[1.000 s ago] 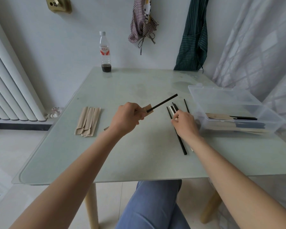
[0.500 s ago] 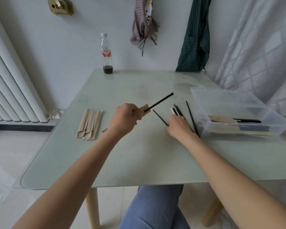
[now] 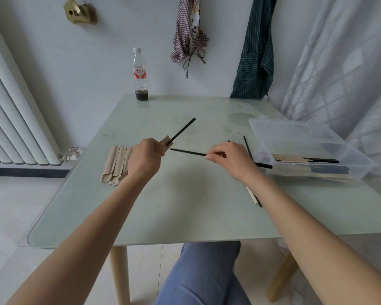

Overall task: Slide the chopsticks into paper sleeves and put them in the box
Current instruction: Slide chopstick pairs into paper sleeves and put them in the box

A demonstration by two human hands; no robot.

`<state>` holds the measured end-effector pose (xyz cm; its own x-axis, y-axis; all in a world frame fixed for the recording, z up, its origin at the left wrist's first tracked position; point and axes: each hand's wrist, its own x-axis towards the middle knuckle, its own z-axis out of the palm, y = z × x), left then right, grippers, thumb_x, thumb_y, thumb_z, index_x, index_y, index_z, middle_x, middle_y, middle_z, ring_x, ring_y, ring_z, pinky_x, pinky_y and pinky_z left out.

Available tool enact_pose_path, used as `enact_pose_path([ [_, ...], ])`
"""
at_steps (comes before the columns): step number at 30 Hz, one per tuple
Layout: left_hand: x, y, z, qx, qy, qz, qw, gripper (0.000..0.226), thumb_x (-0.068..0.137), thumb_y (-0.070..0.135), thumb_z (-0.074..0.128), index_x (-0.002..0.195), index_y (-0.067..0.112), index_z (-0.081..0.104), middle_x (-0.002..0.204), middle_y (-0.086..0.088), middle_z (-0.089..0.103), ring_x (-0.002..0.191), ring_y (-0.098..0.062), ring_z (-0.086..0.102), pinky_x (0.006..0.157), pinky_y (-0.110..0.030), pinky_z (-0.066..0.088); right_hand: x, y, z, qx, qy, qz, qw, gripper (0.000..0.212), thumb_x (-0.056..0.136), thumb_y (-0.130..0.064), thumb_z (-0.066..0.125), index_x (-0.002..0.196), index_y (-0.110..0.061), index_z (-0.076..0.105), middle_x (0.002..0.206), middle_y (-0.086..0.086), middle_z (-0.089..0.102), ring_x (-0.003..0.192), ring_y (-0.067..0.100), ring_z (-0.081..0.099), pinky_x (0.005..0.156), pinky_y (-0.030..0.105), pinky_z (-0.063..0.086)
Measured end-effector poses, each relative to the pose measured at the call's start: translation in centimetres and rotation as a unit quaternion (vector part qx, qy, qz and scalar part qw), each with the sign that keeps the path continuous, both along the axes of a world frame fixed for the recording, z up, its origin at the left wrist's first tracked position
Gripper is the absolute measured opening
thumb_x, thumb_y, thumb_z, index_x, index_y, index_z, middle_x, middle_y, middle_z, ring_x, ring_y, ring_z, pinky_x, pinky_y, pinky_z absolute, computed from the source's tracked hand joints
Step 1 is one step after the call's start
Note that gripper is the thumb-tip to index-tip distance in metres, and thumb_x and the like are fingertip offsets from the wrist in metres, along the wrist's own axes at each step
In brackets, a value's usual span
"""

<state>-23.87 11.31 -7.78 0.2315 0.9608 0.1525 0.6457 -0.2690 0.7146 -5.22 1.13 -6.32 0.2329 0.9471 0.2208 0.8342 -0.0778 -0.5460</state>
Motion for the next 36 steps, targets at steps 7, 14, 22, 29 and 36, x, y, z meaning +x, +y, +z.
enact_pose_path([
  [7,-0.4,-0.7,0.3,0.013,0.021,-0.054,0.998,0.023,0.089,0.014,0.05,0.069,0.02,0.06,0.084,-0.01,0.067,0.08,-0.033,0.064,0.069,-0.041,0.051,-0.1,-0.1,0.9,0.018,-0.14,-0.061,0.988,0.023,0.095,-0.029,0.052,0.11,-0.027,0.069,0.102,0.004,0.063,0.102,0.022,0.054,0.081,0.031,0.034],
  [14,-0.4,-0.9,0.9,0.049,0.052,-0.089,0.993,0.02,0.089,0.012,0.05,0.075,0.017,0.064,0.078,-0.008,0.065,0.078,-0.033,0.061,0.07,-0.043,0.05,-0.4,-0.3,1.6,0.018,-0.218,-0.069,0.973,0.023,0.096,-0.032,0.049,0.106,-0.028,0.069,0.096,0.002,0.056,0.102,0.022,0.049,0.08,0.033,0.028],
  [22,-0.2,-1.8,1.5,0.072,0.061,-0.135,0.986,0.017,0.089,0.011,0.053,0.089,0.015,0.07,0.074,0.002,0.059,0.075,-0.026,0.055,0.062,-0.031,0.042,-0.7,-0.3,1.6,0.069,-0.237,-0.04,0.968,0.023,0.092,-0.028,0.057,0.111,-0.031,0.069,0.098,0.002,0.058,0.102,0.021,0.049,0.085,0.032,0.029],
  [29,0.0,-2.5,2.1,0.083,0.041,-0.177,0.98,0.017,0.088,0.009,0.056,0.083,0.016,0.071,0.067,0.002,0.058,0.065,-0.018,0.05,0.054,-0.019,0.035,-1.4,-0.2,2.1,0.091,-0.21,-0.014,0.973,0.021,0.09,-0.025,0.06,0.107,-0.029,0.071,0.1,0.0,0.058,0.103,0.018,0.048,0.082,0.028,0.025],
  [36,-0.1,-2.6,2.3,0.096,0.037,-0.176,0.979,0.015,0.088,0.012,0.059,0.088,0.017,0.072,0.071,-0.003,0.061,0.067,-0.019,0.05,0.054,-0.021,0.033,-2.0,0.1,1.9,0.084,-0.151,-0.003,0.985,0.017,0.088,-0.024,0.062,0.1,-0.023,0.074,0.098,0.002,0.063,0.1,0.02,0.051,0.084,0.034,0.034],
])
